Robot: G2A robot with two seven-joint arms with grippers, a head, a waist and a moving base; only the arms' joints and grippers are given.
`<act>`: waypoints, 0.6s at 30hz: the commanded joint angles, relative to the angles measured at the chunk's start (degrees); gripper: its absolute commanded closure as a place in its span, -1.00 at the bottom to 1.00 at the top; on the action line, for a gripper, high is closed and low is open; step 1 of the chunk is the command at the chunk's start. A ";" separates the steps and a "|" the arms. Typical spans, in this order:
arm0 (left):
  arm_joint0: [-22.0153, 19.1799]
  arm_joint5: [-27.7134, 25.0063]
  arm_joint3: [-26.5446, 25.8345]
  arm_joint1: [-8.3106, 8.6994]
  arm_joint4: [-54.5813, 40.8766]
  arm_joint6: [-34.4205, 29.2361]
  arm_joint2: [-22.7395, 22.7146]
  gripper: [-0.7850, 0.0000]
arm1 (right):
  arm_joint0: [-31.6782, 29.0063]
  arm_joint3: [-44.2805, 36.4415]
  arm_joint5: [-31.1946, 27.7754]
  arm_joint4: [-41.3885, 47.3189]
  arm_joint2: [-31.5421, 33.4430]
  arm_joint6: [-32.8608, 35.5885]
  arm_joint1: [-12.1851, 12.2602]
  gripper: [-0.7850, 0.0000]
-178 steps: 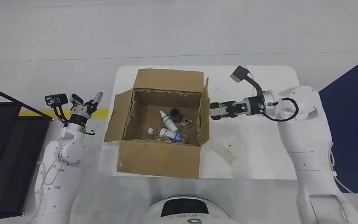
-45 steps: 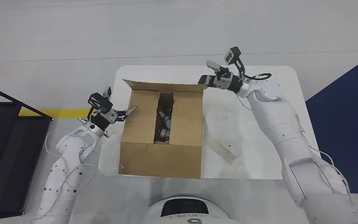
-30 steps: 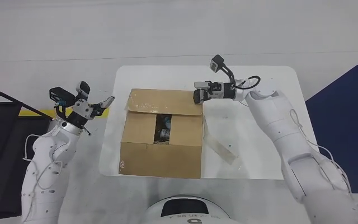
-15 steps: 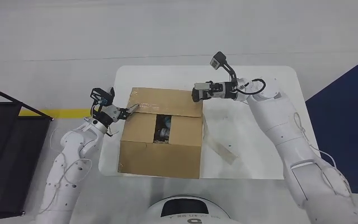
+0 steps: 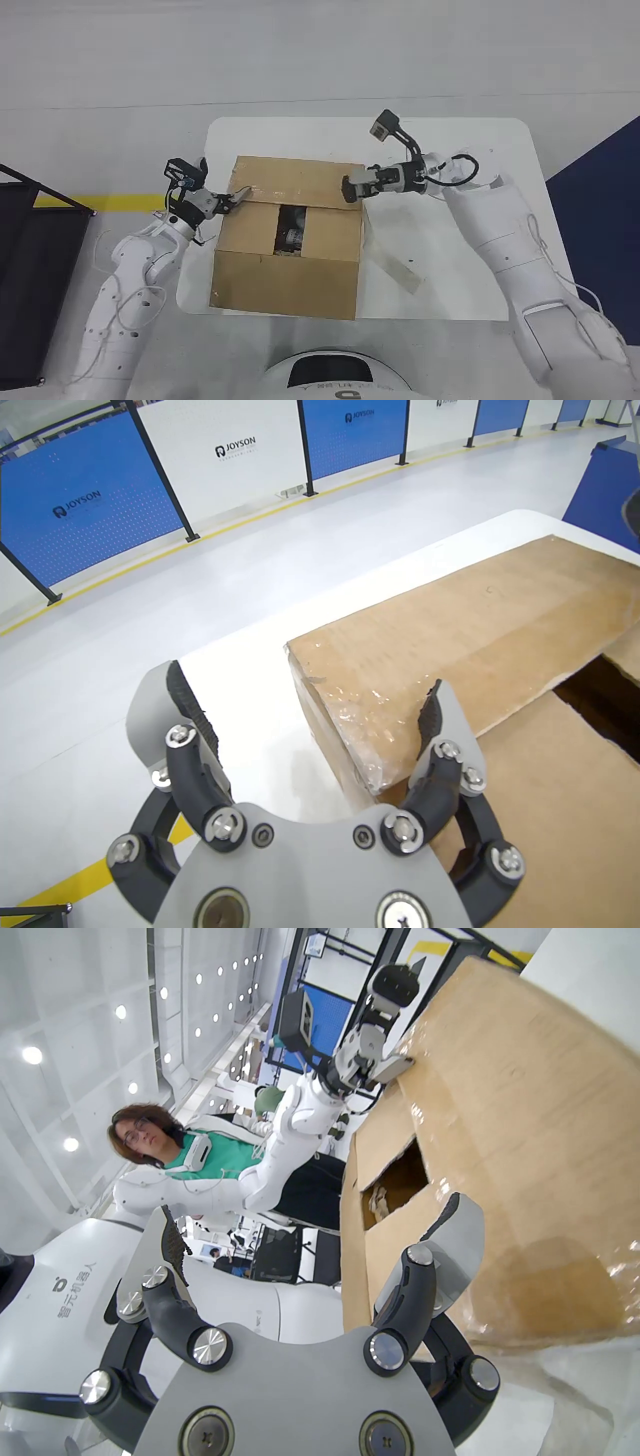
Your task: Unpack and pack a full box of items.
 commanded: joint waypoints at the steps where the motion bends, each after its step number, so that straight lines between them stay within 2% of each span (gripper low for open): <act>1: 0.09 0.02 0.28 -0.05 0.17 0.03 0.62 -1.00 | -2.57 -2.04 0.53 0.05 2.64 2.30 0.99 -1.00; 5: -0.23 0.34 0.71 -0.16 0.49 0.18 1.66 -1.00 | -8.52 -7.23 2.56 -0.78 8.01 4.15 3.16 -1.00; 10: -0.61 0.20 0.56 -0.19 0.70 0.23 2.28 -1.00 | -14.38 -13.70 8.30 -7.24 8.71 4.15 6.05 -1.00; 14: -0.80 0.22 0.61 -0.23 0.82 0.25 2.86 -1.00 | -17.18 -17.02 14.96 -10.76 6.37 4.15 8.17 -1.00; 18: -1.01 0.22 0.61 -0.26 0.97 0.25 3.40 -1.00 | -16.11 -17.70 19.63 -12.07 0.95 4.15 9.30 -1.00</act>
